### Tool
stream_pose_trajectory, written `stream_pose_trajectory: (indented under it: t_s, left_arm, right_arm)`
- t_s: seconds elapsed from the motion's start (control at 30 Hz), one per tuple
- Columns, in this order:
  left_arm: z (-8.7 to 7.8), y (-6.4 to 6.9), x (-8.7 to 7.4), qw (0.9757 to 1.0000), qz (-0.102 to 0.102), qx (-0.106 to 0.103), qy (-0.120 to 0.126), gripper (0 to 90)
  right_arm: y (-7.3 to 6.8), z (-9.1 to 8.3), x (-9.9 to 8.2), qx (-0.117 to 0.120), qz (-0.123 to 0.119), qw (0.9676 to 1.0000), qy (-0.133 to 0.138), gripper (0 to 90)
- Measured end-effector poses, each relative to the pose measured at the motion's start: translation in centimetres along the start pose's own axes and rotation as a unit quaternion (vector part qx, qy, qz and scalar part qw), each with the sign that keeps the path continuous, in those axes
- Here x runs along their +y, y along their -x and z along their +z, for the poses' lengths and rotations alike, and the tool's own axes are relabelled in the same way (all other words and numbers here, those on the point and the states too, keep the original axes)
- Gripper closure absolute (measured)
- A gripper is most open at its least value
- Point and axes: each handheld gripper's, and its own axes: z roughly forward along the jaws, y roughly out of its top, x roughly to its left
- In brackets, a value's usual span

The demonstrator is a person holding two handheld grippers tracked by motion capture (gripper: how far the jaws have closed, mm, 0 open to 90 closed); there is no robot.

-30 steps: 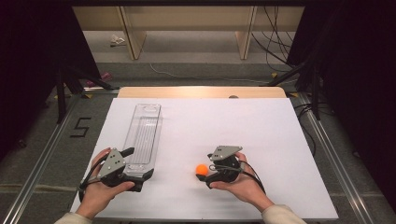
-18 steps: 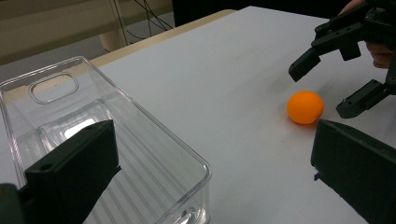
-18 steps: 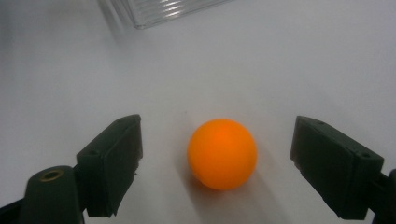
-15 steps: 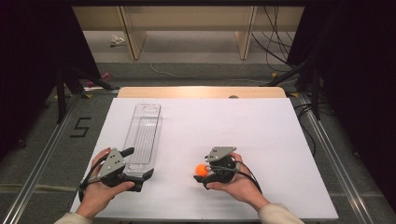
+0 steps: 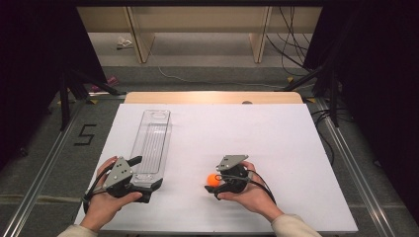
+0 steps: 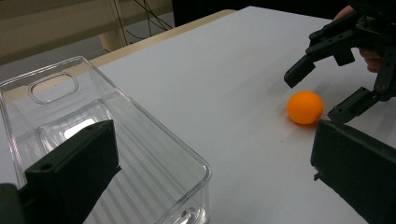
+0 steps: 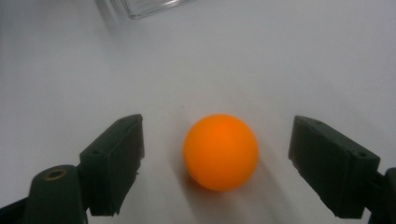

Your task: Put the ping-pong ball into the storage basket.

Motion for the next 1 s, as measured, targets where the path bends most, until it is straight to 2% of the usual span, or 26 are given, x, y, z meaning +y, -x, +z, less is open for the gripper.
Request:
stream_pose_trajectory:
  t_s: [1.0]
  left_arm:
    - [0.01,-0.02,-0.01,1.0,0.0,-0.001,0.0,0.7]
  right_arm:
    - [0.11,0.97,-0.06,-0.007,-0.003,0.9996,-0.029,27.0]
